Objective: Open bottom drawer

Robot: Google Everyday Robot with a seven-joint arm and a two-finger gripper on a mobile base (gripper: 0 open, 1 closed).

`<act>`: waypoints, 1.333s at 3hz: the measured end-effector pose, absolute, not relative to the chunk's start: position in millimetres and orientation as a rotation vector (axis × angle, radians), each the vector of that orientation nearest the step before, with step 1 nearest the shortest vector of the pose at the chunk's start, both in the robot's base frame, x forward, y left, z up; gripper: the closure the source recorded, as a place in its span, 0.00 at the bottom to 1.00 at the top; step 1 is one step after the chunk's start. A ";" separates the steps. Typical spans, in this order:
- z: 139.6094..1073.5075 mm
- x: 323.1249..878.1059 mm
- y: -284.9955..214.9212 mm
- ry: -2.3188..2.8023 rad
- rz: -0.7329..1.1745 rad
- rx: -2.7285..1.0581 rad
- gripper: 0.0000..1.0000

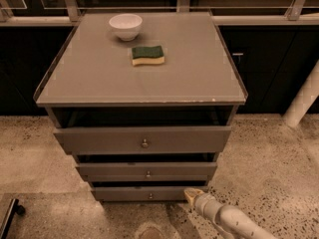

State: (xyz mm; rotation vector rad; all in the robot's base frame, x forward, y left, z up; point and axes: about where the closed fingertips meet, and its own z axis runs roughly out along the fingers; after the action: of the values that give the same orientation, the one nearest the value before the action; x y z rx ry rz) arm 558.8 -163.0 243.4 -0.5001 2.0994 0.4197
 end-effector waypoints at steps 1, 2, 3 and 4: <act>232.5 583.8 -170.3 2.077 0.387 -0.485 1.00; 224.7 606.6 -179.4 2.065 0.355 -0.464 1.00; 212.6 622.5 -186.0 2.075 0.327 -0.427 1.00; 190.9 648.7 -186.4 2.093 0.306 -0.363 1.00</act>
Offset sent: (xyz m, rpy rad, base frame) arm 0.0752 -0.0315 -0.0272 -0.0355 -0.0761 -0.0859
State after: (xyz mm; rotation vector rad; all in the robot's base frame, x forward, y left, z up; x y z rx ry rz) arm 648.7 -186.4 190.9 -0.3635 2.0929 0.3056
